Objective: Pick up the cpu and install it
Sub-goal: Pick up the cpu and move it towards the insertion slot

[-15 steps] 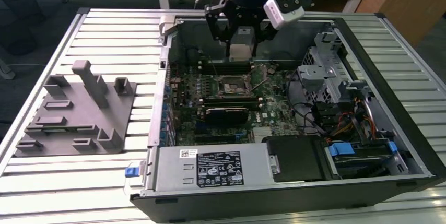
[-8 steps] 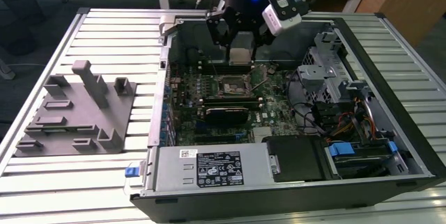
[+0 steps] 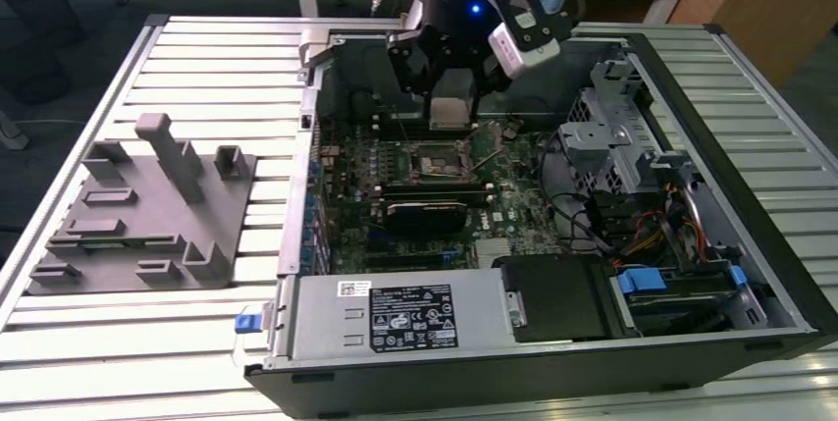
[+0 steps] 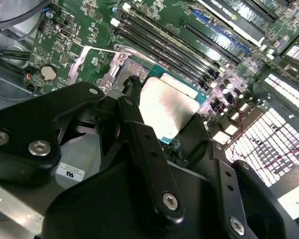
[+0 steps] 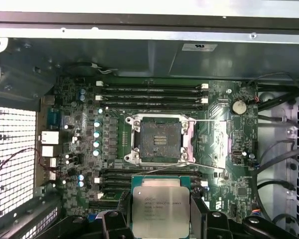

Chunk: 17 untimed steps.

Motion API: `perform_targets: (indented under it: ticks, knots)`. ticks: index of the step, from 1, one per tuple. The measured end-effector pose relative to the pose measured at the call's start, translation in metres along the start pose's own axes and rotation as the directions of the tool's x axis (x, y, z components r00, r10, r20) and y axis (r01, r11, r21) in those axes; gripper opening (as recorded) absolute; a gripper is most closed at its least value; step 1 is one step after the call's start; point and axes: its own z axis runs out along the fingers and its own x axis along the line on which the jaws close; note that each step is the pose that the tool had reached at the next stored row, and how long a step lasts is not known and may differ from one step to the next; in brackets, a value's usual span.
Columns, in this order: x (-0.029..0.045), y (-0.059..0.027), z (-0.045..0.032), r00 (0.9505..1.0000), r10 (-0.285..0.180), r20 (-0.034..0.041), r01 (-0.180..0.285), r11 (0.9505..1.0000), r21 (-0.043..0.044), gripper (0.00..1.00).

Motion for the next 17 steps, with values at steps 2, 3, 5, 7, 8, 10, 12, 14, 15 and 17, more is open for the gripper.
perform_targets:
  ticks: [2,3,5,7,8,10,12,14,15,17]
  knots:
    - [-0.0001,0.001,0.0038,1.0,-0.001,0.0,0.001,1.0,0.0,0.55]
    - [-0.0001,0.0014,0.0057,1.0,-0.001,-0.0001,0.001,1.0,0.0002,0.55]
    - [-0.0001,0.0027,0.0093,1.0,-0.002,-0.0002,0.002,1.0,0.0005,0.55]
    - [-0.0003,0.0036,0.013,1.0,-0.003,-0.0002,0.003,1.0,0.0007,0.55]
    - [-0.0003,0.004,0.0148,1.0,-0.004,-0.0003,0.004,1.0,0.001,0.55]
    - [-0.0003,0.0047,0.0185,1.0,-0.004,-0.0005,0.004,1.0,0.0016,0.55]
    - [-0.0004,0.0058,0.022,1.0,-0.004,-0.0006,0.004,1.0,0.0041,0.55]
    - [-0.0004,0.0064,0.0255,1.0,-0.004,-0.0008,0.004,1.0,0.0061,0.55]
    - [-0.0005,0.0066,0.0271,1.0,-0.004,-0.0009,0.004,1.0,0.0072,0.55]
    - [-0.0006,0.0069,0.0303,1.0,-0.004,-0.0014,0.004,1.0,0.0089,0.55]
